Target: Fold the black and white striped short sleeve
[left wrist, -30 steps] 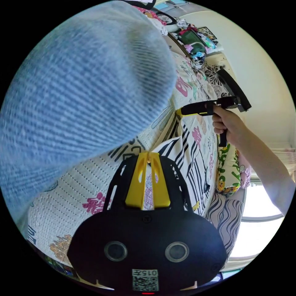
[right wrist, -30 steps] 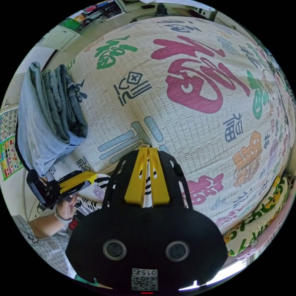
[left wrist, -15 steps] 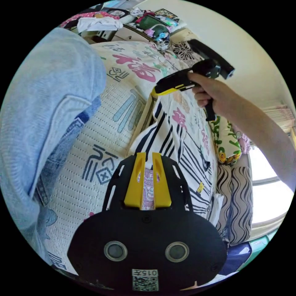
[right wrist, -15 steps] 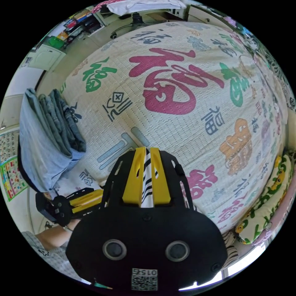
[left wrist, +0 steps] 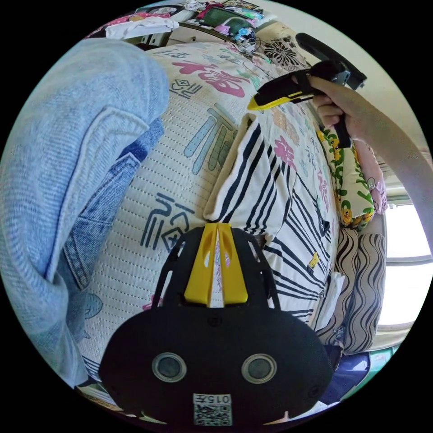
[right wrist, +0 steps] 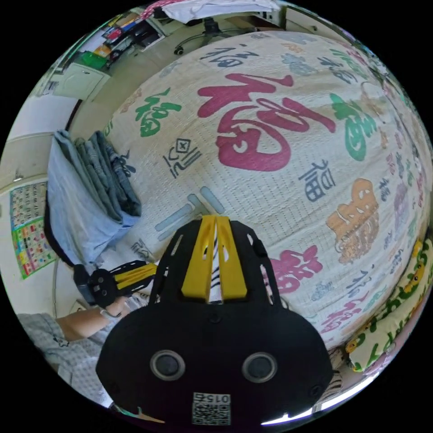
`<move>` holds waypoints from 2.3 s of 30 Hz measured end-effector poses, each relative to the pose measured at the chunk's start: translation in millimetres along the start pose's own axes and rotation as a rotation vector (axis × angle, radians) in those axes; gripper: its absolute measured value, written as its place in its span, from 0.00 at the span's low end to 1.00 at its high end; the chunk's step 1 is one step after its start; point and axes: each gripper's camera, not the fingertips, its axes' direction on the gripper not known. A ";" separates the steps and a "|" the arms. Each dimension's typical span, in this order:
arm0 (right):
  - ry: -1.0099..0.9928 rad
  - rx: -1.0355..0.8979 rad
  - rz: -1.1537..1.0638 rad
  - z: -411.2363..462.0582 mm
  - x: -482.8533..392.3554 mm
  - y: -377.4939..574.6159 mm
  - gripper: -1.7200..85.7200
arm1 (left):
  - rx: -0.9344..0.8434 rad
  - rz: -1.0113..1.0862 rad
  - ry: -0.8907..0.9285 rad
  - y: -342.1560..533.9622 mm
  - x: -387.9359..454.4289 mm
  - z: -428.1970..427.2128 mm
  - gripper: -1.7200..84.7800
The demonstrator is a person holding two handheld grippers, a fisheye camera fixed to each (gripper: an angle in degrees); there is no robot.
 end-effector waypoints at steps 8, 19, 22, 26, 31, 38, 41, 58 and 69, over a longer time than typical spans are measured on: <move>-0.143 0.038 0.029 43.7 32.8 35.1 0.01 | -0.002 -0.008 0.025 8.4 -9.6 36.9 0.01; -0.004 -0.039 0.160 185.4 80.2 115.7 0.01 | -0.032 0.157 -0.112 -10.5 -2.6 114.8 0.05; -0.001 0.055 0.101 199.9 86.9 153.7 0.01 | -0.043 0.211 -0.192 10.4 -3.7 134.2 0.04; -0.086 0.232 0.100 203.8 116.4 258.1 0.01 | -0.058 0.273 -0.224 46.5 -7.1 153.4 0.07; -0.214 0.312 0.315 260.4 170.3 445.6 0.04 | -0.220 0.266 0.012 124.8 -28.9 188.8 0.11; -0.355 0.095 0.964 453.3 198.5 772.1 0.11 | -0.498 0.228 -0.077 222.8 -51.1 268.0 0.12; -0.403 -0.019 1.123 526.7 189.7 862.0 0.11 | -0.514 0.239 -0.142 241.1 -48.9 308.9 0.11; -0.573 -0.039 1.103 743.5 217.7 1012.3 0.06 | -0.594 0.360 -0.516 282.3 -28.3 518.0 0.05; -0.625 0.288 1.248 790.7 244.1 1128.5 0.07 | -0.396 0.838 -0.614 278.3 83.7 630.1 0.09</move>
